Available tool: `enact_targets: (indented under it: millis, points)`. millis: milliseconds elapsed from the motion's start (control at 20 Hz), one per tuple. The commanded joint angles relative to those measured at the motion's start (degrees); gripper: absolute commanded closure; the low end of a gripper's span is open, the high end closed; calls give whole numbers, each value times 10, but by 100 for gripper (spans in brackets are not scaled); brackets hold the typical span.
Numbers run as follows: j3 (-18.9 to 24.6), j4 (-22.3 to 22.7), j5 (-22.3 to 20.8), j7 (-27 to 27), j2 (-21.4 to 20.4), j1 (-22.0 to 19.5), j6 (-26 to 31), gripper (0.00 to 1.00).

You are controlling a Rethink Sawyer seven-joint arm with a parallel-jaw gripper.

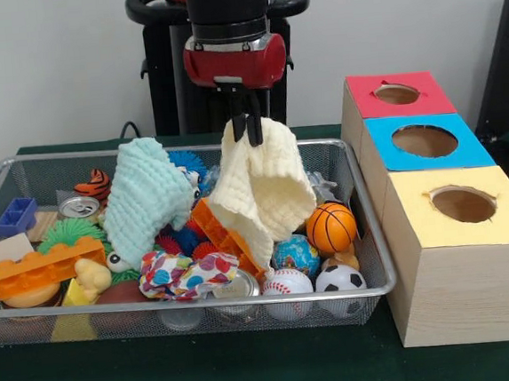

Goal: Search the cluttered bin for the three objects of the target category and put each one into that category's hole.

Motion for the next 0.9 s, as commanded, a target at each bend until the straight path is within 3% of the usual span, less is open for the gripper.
enact_targets:
  millis: [50,900]
  points:
    - [24,29,14,24,14,2,-26,100]
    - [-13,9,-16,28,33,27,-42,100]
